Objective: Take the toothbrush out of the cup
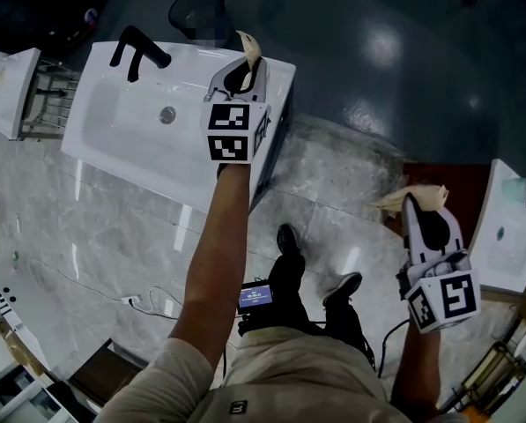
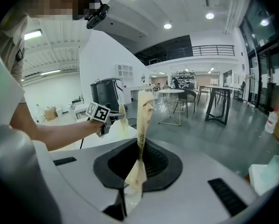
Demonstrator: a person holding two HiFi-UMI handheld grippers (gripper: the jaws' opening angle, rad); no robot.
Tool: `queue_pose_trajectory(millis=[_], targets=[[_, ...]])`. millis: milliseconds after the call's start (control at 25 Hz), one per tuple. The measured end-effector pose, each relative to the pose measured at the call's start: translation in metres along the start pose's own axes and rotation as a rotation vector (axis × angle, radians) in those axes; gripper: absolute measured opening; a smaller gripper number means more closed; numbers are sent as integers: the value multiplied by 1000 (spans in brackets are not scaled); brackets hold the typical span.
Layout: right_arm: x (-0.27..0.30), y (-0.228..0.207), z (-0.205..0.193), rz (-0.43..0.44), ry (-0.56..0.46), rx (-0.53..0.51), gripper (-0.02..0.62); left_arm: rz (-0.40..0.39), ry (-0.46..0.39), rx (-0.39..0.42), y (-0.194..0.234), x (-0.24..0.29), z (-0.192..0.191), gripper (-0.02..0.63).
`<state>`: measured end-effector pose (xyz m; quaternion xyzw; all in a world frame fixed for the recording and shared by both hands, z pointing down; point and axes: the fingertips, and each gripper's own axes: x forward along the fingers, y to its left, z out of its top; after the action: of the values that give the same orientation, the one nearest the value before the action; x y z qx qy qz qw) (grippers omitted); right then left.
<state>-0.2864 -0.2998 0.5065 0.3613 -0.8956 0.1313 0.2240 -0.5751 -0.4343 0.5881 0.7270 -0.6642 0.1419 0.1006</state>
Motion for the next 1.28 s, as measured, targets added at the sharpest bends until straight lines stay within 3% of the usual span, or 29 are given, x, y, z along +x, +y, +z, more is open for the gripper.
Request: queue_pose_trajectory(millis=[280, 680, 960, 1280], targets=[[-20, -4, 19, -2, -38, -19, 26, 43, -53, 23, 3, -26, 35, 34], [-82, -5, 56, 17, -163, -62, 26, 109, -146, 87, -16, -117, 106, 34], [-162, -14, 76, 3, -263, -84, 26, 94, -232, 151, -76, -194, 173, 34], [-283, -39, 95, -51, -398, -116, 26, 9, -352, 258, -192, -297, 254, 34]])
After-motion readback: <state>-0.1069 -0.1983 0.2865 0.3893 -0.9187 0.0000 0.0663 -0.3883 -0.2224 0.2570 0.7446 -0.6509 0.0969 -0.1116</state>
